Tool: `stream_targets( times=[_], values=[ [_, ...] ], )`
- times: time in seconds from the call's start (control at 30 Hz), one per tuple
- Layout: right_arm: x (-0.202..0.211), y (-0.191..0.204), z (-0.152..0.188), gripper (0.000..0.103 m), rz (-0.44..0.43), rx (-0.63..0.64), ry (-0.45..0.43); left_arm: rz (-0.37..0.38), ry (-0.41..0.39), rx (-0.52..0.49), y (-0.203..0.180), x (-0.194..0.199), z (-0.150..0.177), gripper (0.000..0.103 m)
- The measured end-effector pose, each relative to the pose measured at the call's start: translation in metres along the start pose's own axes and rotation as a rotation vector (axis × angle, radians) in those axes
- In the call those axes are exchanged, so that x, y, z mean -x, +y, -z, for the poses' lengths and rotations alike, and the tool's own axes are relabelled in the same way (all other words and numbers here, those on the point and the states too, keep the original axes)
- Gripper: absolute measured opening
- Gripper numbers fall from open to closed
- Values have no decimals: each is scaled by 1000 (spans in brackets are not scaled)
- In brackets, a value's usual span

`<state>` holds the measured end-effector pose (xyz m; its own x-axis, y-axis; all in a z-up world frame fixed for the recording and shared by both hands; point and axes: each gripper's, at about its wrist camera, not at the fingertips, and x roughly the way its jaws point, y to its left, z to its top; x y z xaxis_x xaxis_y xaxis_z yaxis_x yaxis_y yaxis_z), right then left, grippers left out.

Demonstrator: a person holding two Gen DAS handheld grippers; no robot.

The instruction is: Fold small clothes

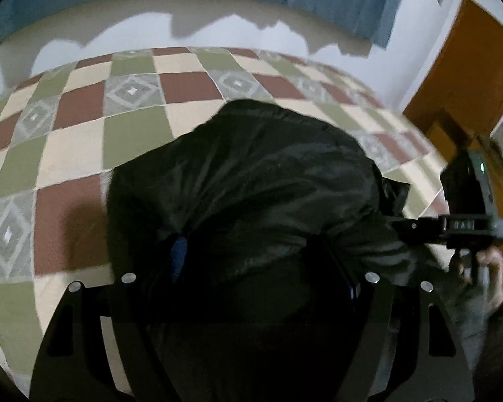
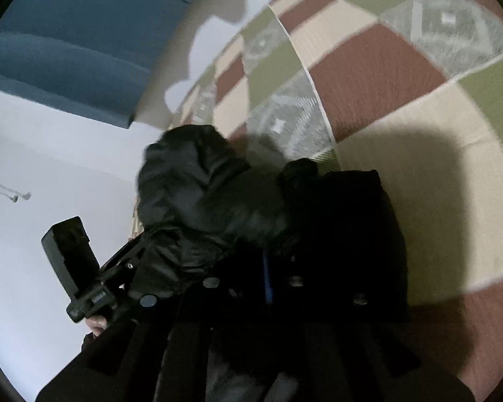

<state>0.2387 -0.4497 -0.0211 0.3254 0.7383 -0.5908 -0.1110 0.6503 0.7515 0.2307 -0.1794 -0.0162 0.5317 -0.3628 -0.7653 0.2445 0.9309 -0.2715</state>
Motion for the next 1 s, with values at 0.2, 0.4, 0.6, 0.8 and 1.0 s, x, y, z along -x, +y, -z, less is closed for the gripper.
stream_targets(
  times=[0.2,0.4,0.6,0.8,1.0],
  values=[
    [57,46,40,58,-92,111,-66,198,-70,72,-7,63,30,80],
    [42,57,90,62,-93,168,75,200,-27,-16,-30,56,67,80],
    [12,24,107,51,-11,129,123,140,38,-73,-36,23,80,77],
    [9,17,110,46,6,113,106,108,24,-79,-35,13,87,77],
    [12,27,125,52,3,131,35,105,-65,-103,-36,31,94,78]
  ],
)
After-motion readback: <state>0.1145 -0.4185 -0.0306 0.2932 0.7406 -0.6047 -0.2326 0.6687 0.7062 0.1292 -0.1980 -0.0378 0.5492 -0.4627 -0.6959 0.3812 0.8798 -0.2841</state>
